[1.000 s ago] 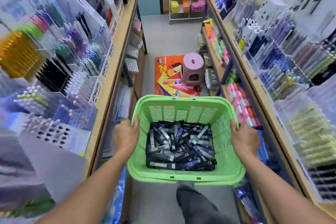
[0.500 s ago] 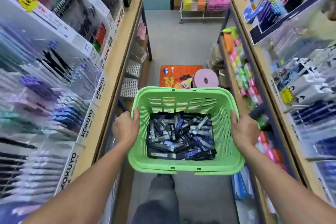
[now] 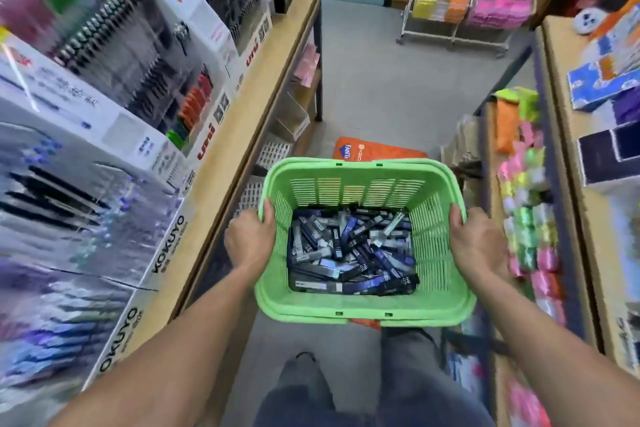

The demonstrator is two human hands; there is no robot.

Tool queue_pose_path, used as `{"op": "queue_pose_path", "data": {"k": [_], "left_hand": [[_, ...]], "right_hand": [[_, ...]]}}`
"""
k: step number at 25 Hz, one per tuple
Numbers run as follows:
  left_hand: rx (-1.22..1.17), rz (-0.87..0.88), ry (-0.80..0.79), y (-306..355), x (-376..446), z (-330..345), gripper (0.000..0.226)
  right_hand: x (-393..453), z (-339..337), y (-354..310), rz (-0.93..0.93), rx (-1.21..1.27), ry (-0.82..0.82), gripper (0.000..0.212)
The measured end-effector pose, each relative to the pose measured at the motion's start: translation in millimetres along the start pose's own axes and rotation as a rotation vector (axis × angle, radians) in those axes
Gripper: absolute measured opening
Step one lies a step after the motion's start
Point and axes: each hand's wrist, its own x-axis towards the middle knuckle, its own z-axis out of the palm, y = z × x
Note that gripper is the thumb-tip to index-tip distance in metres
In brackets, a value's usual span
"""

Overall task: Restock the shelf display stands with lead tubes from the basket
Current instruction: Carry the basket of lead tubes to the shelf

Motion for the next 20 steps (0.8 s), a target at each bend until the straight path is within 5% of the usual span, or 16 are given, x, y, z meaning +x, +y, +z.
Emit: {"op": "queue_pose_path", "data": {"k": [9,20], "left_hand": [[-0.034,-0.445,0.105,57,32,52,0.059],[-0.057,-0.7,0.181,45,57,71,0.055]], "right_hand": [[183,49,-97,-0.342,-0.085,-0.197,0.054],[225,111,-188,-0.562,-0.106,-0.348,0.049]]}}
